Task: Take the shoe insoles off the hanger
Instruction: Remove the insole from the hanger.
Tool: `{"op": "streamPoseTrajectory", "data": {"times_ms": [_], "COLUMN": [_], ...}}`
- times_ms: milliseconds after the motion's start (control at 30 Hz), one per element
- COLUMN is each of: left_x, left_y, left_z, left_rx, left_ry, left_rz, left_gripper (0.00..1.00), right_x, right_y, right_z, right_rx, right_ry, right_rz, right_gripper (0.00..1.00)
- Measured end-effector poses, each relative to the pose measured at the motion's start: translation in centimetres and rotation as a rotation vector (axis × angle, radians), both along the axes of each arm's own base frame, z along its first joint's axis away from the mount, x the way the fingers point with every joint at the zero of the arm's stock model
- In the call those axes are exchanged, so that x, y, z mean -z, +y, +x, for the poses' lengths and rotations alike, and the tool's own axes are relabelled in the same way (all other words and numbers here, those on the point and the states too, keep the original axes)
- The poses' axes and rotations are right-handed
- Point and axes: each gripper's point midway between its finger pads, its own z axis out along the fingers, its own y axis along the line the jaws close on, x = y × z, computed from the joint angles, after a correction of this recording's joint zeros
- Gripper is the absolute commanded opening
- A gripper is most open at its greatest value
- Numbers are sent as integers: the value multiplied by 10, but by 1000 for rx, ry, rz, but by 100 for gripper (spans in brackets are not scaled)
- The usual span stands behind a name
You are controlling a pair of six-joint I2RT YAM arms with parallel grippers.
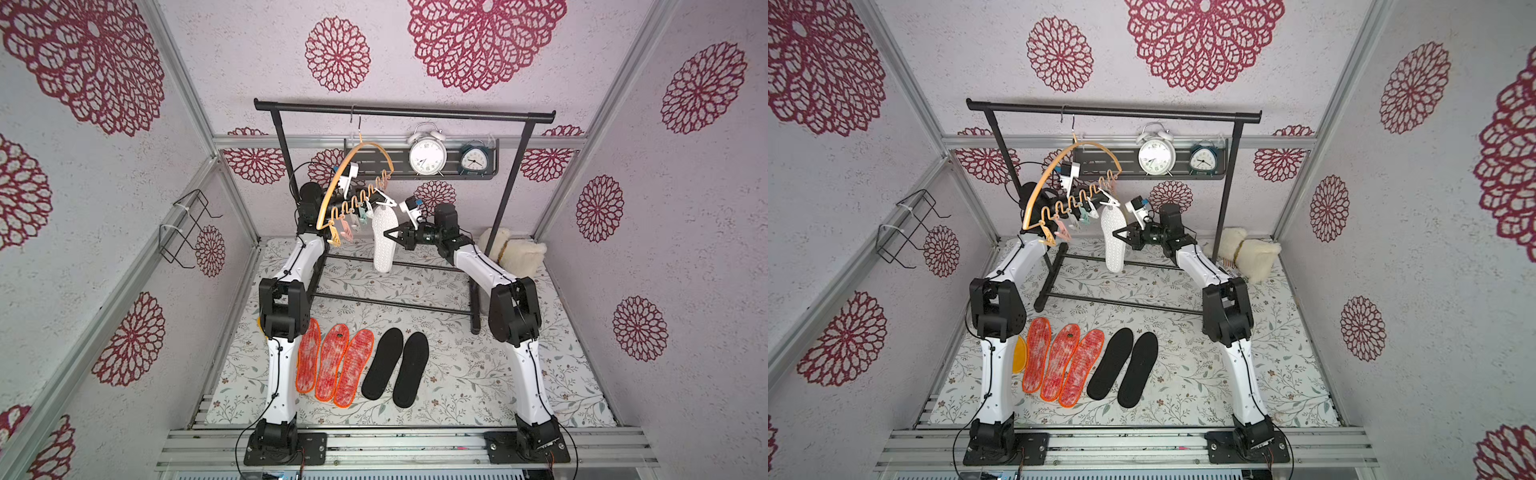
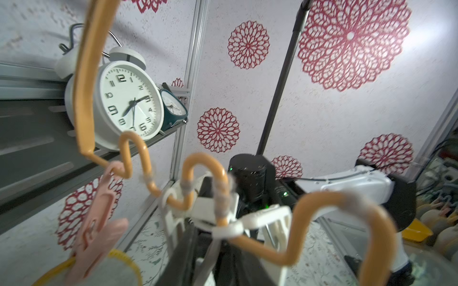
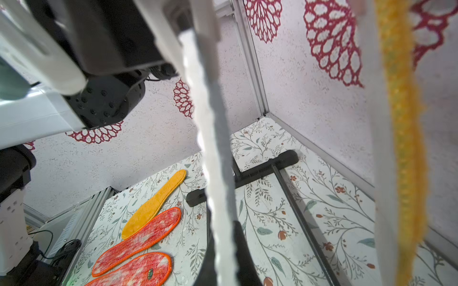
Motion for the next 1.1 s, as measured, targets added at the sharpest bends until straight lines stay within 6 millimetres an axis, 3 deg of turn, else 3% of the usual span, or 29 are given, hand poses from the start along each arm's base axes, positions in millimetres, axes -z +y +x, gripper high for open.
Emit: {"op": "streamPoseTrajectory", "data": {"times_ms": [100, 500, 867, 1100], "left_x": [-3, -4, -4, -4], "left_y": [-5, -12, -11, -10], "left_z": [-4, -9, -8, -6], "left_rx": [11, 30, 24, 13], "left_ry": [-12, -39, -41, -41], "left_rz": [-5, -5, -2, -7], "left_gripper": [36, 0, 0, 0], "right_x": [2, -1, 5, 46], "right_y": [3, 6, 4, -7], "right_z": [-4, -9, -6, 8], "right_rx": [-16, -43, -21, 107], "right_ry": [10, 34, 41, 122], "right_rz": [-1, 15, -13, -120], "right_gripper": [0, 0, 0, 1]}}
